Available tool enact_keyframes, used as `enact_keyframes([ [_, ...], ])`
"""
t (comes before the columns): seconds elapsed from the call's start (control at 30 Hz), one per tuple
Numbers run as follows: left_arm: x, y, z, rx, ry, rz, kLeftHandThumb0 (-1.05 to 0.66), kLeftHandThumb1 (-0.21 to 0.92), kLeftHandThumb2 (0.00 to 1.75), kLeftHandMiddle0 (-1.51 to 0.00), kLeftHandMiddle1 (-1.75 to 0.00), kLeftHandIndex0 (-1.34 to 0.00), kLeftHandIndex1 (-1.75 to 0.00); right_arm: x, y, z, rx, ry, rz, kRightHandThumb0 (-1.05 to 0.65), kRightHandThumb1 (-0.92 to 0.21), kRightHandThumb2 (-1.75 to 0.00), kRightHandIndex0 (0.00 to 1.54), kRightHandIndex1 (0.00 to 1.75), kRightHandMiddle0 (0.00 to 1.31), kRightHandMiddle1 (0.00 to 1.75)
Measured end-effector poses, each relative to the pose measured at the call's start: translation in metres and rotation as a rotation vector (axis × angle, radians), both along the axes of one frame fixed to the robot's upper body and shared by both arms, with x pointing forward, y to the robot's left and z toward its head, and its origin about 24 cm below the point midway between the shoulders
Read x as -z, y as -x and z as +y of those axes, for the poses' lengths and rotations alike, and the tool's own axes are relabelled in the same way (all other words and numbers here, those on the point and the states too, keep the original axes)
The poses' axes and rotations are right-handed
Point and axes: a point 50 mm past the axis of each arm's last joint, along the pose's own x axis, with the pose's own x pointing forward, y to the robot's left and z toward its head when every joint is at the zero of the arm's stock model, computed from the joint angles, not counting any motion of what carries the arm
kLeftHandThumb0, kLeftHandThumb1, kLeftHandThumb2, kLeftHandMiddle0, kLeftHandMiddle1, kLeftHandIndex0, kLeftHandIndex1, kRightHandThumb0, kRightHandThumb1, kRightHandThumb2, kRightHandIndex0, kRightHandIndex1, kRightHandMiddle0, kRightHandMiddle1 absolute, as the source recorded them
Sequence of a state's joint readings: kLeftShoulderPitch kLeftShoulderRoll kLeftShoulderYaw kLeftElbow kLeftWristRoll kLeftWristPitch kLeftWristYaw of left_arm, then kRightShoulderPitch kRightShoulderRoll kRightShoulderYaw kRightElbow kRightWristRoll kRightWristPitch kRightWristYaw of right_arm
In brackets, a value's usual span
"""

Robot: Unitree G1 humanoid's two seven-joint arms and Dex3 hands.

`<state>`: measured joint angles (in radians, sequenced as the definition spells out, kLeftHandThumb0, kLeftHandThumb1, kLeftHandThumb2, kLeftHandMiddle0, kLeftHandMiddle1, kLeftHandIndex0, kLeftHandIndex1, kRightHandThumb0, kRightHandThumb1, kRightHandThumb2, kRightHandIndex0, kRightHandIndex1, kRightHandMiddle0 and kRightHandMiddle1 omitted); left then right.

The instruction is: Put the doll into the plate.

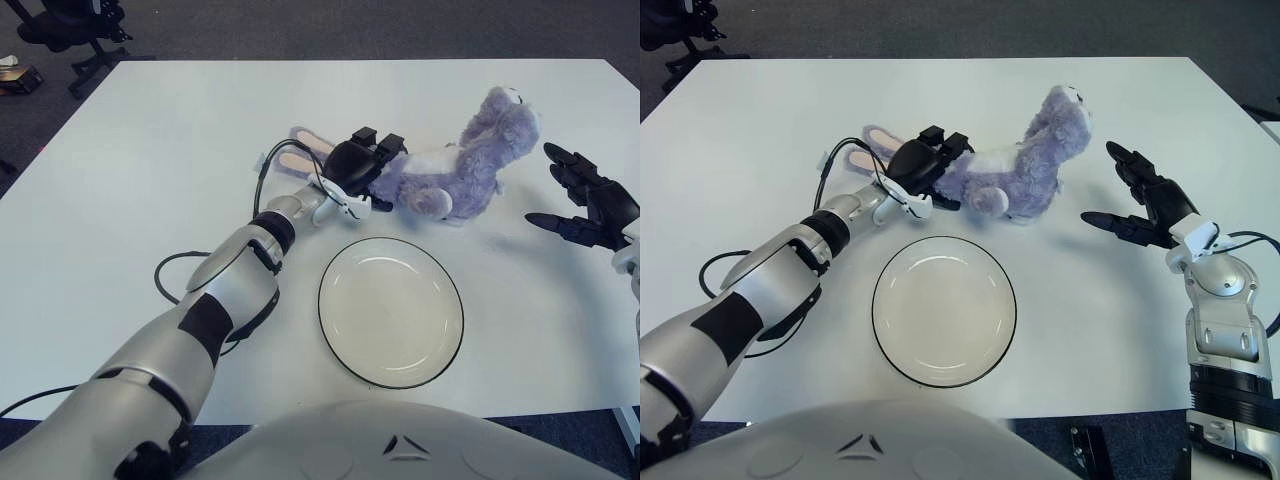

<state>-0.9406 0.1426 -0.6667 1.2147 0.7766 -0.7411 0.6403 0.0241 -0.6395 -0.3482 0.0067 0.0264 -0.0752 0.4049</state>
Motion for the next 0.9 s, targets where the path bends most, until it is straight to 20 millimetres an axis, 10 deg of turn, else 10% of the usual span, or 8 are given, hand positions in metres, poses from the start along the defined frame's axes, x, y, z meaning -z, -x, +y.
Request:
enact_keyframes([
  [0.37,-0.011,-0.001,0.026,0.017,0.082,0.018,0.16,0.90,0.14,-0.78,-1.75,-0.58,-1.75,0.006,-0.002,-0.002,0.015,-0.009,0.021,-0.62,-0.92,-0.14,0.13,0.00,0.14,0.01],
  [0.53,-0.017,0.000,0.038,0.024,0.119,0.001,0.16,0.67,0.59,-0.80,-1.75,-0.59,-1.75,0.009,-0.002,-0.003,0.020,-0.013,0.037,-0.63,-0.92,-0.15,0.13,0.00,0.14,0.01],
  [0.9,-0.033,0.006,0.054,0.025,0.199,-0.127,0.17,0.58,0.73,-0.83,-1.75,-0.62,-1.75,0.013,-0.004,-0.004,0.031,-0.021,0.049,-0.65,-0.92,-0.16,0.14,0.01,0.15,0.01],
])
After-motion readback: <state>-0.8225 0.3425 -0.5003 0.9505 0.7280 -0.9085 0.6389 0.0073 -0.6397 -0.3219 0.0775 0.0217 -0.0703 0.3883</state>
